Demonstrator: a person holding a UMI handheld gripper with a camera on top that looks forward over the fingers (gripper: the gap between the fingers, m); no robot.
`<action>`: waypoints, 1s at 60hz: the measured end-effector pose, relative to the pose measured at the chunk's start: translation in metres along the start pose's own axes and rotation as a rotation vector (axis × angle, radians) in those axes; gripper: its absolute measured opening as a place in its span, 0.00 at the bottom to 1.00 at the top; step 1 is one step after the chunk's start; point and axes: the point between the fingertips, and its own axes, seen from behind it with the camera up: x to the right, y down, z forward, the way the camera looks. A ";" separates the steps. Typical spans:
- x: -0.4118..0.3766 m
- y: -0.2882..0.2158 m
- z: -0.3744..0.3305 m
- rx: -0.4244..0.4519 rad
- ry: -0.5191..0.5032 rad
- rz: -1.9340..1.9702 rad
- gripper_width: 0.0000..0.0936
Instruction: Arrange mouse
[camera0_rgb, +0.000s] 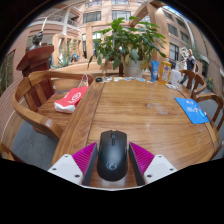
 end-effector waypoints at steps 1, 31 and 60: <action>0.001 -0.002 0.002 0.009 0.009 -0.004 0.64; 0.001 -0.015 0.001 0.067 -0.024 -0.045 0.40; 0.145 -0.331 -0.132 0.620 -0.156 -0.006 0.40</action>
